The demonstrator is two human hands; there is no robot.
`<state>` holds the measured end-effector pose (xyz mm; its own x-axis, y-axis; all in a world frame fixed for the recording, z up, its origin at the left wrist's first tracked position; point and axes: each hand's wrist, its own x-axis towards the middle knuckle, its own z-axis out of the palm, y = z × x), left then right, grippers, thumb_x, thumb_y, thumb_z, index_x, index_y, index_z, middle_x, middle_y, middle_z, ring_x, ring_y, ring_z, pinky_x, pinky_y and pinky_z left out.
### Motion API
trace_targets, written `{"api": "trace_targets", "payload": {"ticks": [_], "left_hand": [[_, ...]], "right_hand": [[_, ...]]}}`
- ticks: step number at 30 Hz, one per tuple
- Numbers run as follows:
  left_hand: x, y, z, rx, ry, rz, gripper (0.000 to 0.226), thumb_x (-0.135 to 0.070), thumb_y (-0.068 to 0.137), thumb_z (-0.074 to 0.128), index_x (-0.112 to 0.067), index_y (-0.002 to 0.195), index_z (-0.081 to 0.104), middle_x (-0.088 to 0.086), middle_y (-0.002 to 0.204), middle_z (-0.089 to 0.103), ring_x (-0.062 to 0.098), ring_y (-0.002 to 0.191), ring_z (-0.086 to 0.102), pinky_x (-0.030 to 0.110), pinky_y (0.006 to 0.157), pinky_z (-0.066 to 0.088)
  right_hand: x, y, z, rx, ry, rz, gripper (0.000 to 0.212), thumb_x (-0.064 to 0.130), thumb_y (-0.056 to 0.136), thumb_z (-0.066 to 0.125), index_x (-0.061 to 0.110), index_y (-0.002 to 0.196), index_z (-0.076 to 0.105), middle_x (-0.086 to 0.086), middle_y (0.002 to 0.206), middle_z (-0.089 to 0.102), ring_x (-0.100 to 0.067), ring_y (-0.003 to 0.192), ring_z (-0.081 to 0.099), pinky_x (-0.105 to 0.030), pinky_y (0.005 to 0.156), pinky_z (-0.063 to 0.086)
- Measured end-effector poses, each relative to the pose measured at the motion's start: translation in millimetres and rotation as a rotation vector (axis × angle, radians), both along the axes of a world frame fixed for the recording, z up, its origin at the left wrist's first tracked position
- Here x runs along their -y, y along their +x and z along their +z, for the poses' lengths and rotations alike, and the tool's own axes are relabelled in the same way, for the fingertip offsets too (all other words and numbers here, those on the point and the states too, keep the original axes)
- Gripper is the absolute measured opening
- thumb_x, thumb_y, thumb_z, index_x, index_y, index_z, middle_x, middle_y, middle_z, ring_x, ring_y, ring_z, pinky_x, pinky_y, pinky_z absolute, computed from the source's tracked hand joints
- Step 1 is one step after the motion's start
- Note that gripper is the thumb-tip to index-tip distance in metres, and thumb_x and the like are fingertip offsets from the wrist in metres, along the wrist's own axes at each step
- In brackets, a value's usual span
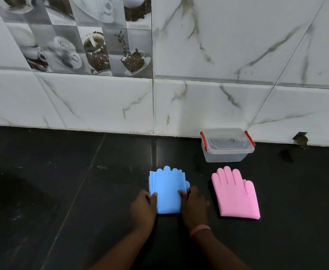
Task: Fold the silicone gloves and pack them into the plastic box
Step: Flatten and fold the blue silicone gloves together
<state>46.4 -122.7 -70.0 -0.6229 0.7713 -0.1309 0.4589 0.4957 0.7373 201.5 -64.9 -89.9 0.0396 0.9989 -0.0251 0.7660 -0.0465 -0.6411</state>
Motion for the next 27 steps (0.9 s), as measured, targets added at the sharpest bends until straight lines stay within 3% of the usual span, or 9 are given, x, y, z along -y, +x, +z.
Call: {"api": "trace_targets", "payload": {"ticks": [4,7,10,13,18,20,22,25,27], "left_hand": [[5.3,5.7,2.5,-0.005,0.035,0.080,0.020,-0.029,0.090,0.073,-0.014,0.092,0.060,0.004,0.091,0.064,0.024,0.081,0.059,0.034,0.071,0.044],[-5.4,-3.5,5.8,0.088,-0.080,0.084,0.038,-0.028,0.085,0.077,-0.013,0.117,0.062,0.010,0.112,0.064,0.029,0.100,0.064,0.034,0.084,0.048],[-20.2,-6.9,9.1,0.225,-0.145,0.064,0.038,-0.021,0.082,0.071,-0.009,0.118,0.068,0.009,0.110,0.072,0.030,0.101,0.067,0.034,0.083,0.049],[-31.3,-10.0,11.9,0.534,-0.089,0.129,0.033,-0.021,0.079,0.077,0.005,0.099,0.073,0.012,0.089,0.074,0.030,0.081,0.070,0.045,0.081,0.059],[-38.2,-18.6,24.1,0.951,-0.139,0.065,0.026,-0.006,0.088,0.072,0.001,0.113,0.070,0.018,0.098,0.077,0.035,0.090,0.072,0.041,0.072,0.059],[-36.7,-24.6,31.7,1.046,-0.090,-0.026,0.025,-0.005,0.086,0.070,-0.005,0.112,0.071,0.016,0.097,0.080,0.034,0.087,0.076,0.040,0.068,0.061],[-36.2,-29.7,38.3,1.073,0.028,-0.109,0.032,-0.002,0.081,0.074,-0.005,0.112,0.068,0.017,0.105,0.079,0.037,0.095,0.076,0.051,0.079,0.063],[-38.9,-34.9,46.3,0.985,0.219,-0.209,0.055,0.006,0.065,0.081,-0.006,0.115,0.062,0.016,0.108,0.078,0.040,0.102,0.073,0.056,0.092,0.056],[-42.5,-36.1,53.0,0.816,0.263,-0.342,0.068,0.008,0.065,0.083,-0.015,0.126,0.062,0.012,0.112,0.077,0.027,0.100,0.073,0.050,0.088,0.056]], "right_hand": [[2.5,-6.9,6.0,0.126,0.004,-0.010,0.034,0.055,0.097,0.046,0.022,0.104,0.051,0.000,0.101,0.067,-0.025,0.098,0.063,-0.040,0.086,0.043],[2.1,-10.7,12.5,0.161,-0.066,-0.113,0.054,0.059,0.092,0.054,0.016,0.123,0.049,-0.007,0.122,0.058,-0.028,0.113,0.058,-0.041,0.092,0.044],[-0.5,-17.6,19.6,0.221,-0.187,-0.104,0.055,0.053,0.093,0.054,0.016,0.133,0.046,-0.010,0.136,0.046,-0.030,0.127,0.046,-0.043,0.102,0.039],[-10.2,-18.2,26.6,0.043,-0.308,-0.079,0.047,0.038,0.092,0.058,0.018,0.134,0.048,-0.010,0.140,0.044,-0.033,0.133,0.041,-0.044,0.108,0.034],[-19.9,-5.9,36.8,-0.542,-0.366,-0.054,0.023,0.008,0.087,0.065,0.009,0.109,0.058,-0.011,0.114,0.063,-0.023,0.102,0.060,-0.030,0.079,0.049],[-18.5,2.0,40.6,-0.710,-0.370,-0.068,0.029,0.003,0.085,0.071,0.008,0.109,0.057,-0.015,0.114,0.065,-0.023,0.098,0.062,-0.041,0.087,0.055],[-20.1,13.2,45.2,-0.808,-0.322,-0.028,0.043,0.001,0.081,0.076,0.012,0.116,0.054,-0.016,0.120,0.063,-0.023,0.102,0.064,-0.048,0.095,0.055],[-28.1,29.4,62.0,-0.749,-0.217,0.125,0.076,0.000,0.081,0.076,0.029,0.140,0.038,0.005,0.114,0.064,-0.005,0.098,0.065,-0.021,0.083,0.056],[-35.3,37.9,75.6,-0.646,-0.142,0.245,0.071,0.001,0.084,0.074,0.030,0.139,0.041,0.006,0.110,0.069,-0.002,0.095,0.068,-0.017,0.081,0.056]]}}
